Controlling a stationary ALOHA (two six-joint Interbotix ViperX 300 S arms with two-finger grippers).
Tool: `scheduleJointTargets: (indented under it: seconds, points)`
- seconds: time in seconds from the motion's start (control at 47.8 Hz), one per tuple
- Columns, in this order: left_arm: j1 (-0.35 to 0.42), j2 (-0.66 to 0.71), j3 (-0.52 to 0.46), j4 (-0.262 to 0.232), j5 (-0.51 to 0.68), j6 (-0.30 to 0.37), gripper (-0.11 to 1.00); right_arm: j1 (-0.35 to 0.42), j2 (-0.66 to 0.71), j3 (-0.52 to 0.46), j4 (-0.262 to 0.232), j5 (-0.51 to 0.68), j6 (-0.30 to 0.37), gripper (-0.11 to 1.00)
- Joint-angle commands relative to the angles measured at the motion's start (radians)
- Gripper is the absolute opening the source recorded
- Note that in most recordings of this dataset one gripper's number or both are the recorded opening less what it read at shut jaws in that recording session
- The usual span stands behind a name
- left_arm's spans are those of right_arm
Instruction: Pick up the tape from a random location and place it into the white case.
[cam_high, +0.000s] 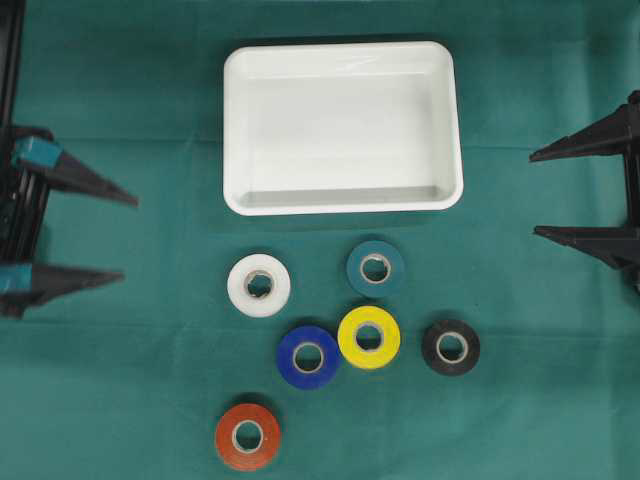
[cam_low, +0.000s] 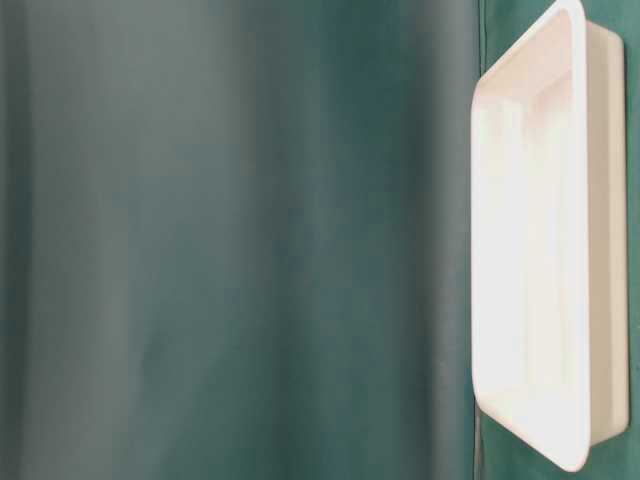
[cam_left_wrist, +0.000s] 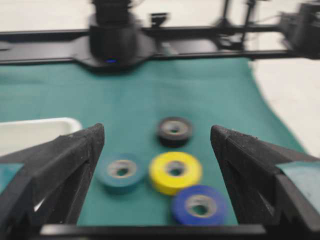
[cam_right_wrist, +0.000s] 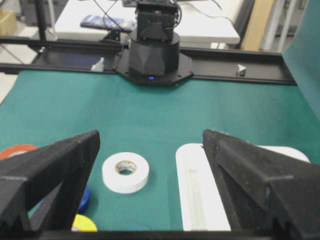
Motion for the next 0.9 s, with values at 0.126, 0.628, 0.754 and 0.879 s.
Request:
scheduleJointTargets:
  seconds: [0.126,0.628,0.754,0.879]
  points:
    - [-0.129,0.006,-0.031,0.000,-0.005,0.002,1.00,0.000,0.008,-0.032,-0.003,0.009,0.000,0.92]
    - [-0.183,0.028,-0.044,-0.002,-0.002,0.000,1.00,0.000,0.008,-0.035,-0.005,0.018,-0.002,0.92]
    - [-0.192,0.078,-0.067,-0.002,-0.002,0.000,1.00,0.000,0.008,-0.037,-0.006,0.018,-0.002,0.92]
    - [-0.207,0.149,-0.104,-0.002,-0.005,0.002,1.00,0.000,0.008,-0.038,-0.006,0.018,-0.002,0.92]
